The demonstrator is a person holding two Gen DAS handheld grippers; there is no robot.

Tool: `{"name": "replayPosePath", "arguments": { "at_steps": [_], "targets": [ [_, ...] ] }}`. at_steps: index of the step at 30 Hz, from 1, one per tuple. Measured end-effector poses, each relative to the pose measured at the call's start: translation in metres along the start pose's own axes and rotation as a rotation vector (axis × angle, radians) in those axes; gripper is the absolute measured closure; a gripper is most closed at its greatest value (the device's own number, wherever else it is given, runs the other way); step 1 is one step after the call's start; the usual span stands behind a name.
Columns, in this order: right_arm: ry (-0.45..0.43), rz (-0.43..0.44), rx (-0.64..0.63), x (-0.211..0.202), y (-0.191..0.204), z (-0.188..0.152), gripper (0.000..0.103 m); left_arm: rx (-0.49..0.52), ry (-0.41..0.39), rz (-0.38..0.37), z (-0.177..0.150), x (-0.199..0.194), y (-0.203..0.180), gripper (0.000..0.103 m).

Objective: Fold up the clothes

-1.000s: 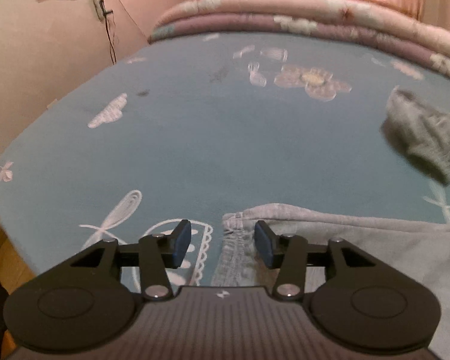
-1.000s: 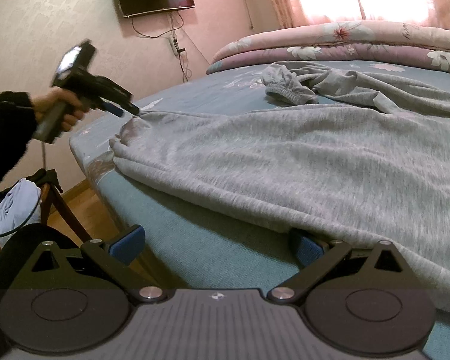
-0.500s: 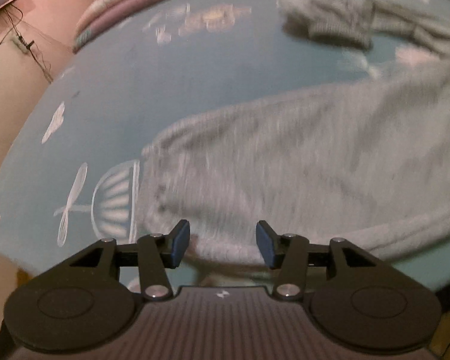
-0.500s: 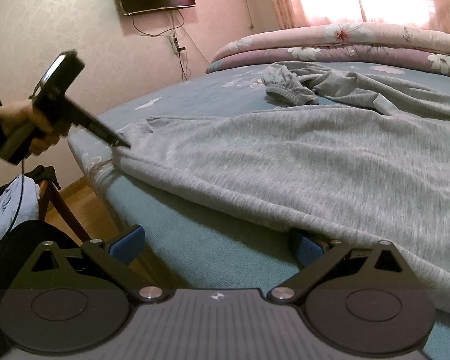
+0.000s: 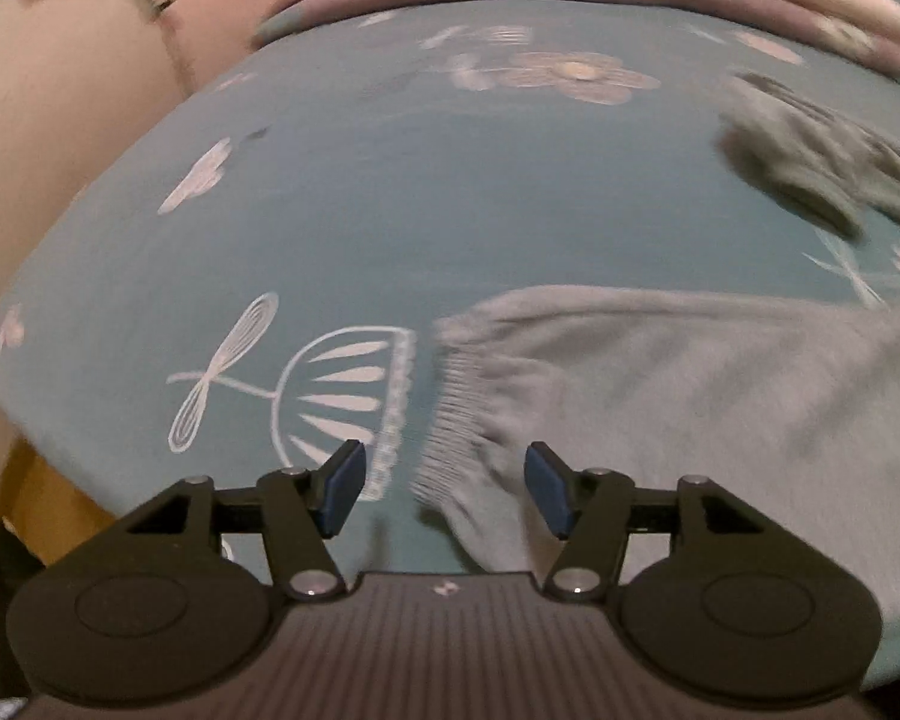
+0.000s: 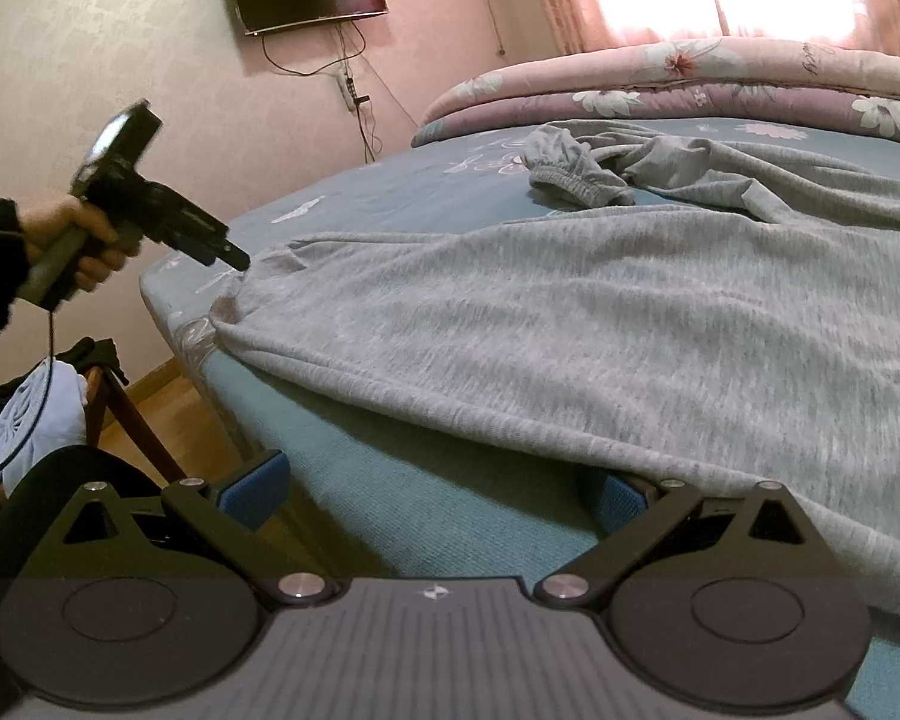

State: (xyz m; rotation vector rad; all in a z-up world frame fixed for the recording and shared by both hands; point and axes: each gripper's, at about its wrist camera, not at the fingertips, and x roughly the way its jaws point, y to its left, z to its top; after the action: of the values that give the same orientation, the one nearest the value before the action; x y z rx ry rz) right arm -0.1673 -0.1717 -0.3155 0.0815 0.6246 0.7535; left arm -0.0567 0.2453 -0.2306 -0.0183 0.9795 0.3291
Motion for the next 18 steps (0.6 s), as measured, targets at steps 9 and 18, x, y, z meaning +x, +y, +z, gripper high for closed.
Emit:
{"name": "replayPosePath", "arguments": {
  "at_steps": [9,18],
  "targets": [
    [-0.003,-0.004,-0.003,0.002,0.0,0.0,0.0,-0.076,0.022,-0.004,-0.014,0.037,0.002,0.047],
    [-0.002,-0.011,-0.02,0.0,0.002,-0.001,0.0,0.187,0.031,0.268,-0.008,0.033,-0.043,0.048]
  ]
}}
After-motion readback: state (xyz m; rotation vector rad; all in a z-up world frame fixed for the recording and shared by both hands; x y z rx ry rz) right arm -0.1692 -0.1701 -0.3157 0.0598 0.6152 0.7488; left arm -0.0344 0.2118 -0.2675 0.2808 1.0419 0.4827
